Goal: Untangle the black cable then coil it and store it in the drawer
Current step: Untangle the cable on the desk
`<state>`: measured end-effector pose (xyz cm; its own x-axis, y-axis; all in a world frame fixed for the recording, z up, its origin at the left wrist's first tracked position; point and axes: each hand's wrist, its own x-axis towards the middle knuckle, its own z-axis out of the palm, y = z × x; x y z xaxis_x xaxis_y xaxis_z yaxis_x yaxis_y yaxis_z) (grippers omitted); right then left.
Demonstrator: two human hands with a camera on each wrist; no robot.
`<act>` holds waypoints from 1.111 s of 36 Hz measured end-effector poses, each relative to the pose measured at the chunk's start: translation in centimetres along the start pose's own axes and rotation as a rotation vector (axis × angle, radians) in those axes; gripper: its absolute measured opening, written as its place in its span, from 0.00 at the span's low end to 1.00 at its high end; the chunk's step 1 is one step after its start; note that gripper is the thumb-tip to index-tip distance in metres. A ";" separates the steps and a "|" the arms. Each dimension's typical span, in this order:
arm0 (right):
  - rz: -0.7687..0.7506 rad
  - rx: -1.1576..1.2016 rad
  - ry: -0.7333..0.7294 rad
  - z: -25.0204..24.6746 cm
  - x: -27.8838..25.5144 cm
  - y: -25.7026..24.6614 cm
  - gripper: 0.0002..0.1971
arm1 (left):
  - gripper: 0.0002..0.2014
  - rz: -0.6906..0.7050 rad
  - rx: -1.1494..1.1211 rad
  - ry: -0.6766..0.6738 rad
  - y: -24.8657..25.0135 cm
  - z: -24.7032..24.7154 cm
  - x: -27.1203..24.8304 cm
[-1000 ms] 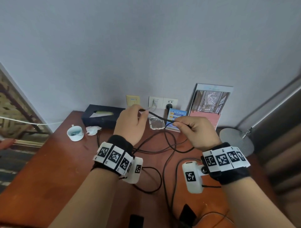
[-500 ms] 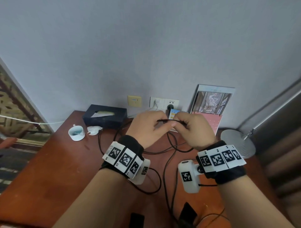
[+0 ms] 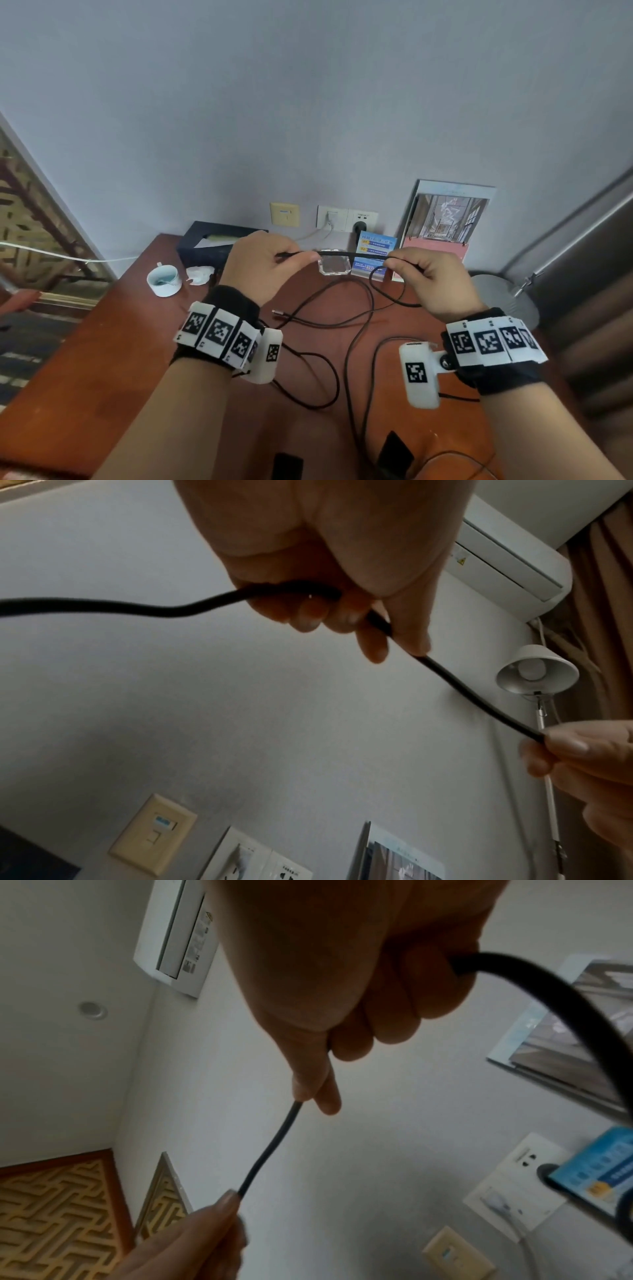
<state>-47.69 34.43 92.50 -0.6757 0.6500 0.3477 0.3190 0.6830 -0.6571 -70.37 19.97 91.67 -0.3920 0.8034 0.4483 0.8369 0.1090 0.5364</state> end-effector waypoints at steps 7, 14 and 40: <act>-0.098 0.036 0.035 1.7 0.0 -1.8 0.07 | 0.15 -0.020 -0.072 0.016 1.6 0.4 -0.3; -0.138 0.028 0.037 3.0 0.2 -3.2 0.10 | 0.15 0.091 -0.119 0.020 5.9 1.3 -0.5; -0.126 0.228 -0.098 2.0 -0.3 -3.7 0.11 | 0.21 -0.014 -0.199 0.117 4.6 1.4 -0.5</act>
<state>-49.99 31.07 93.52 -0.7648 0.5223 0.3771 0.0783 0.6564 -0.7503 -65.79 20.89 92.92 -0.4548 0.7278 0.5133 0.7435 -0.0070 0.6687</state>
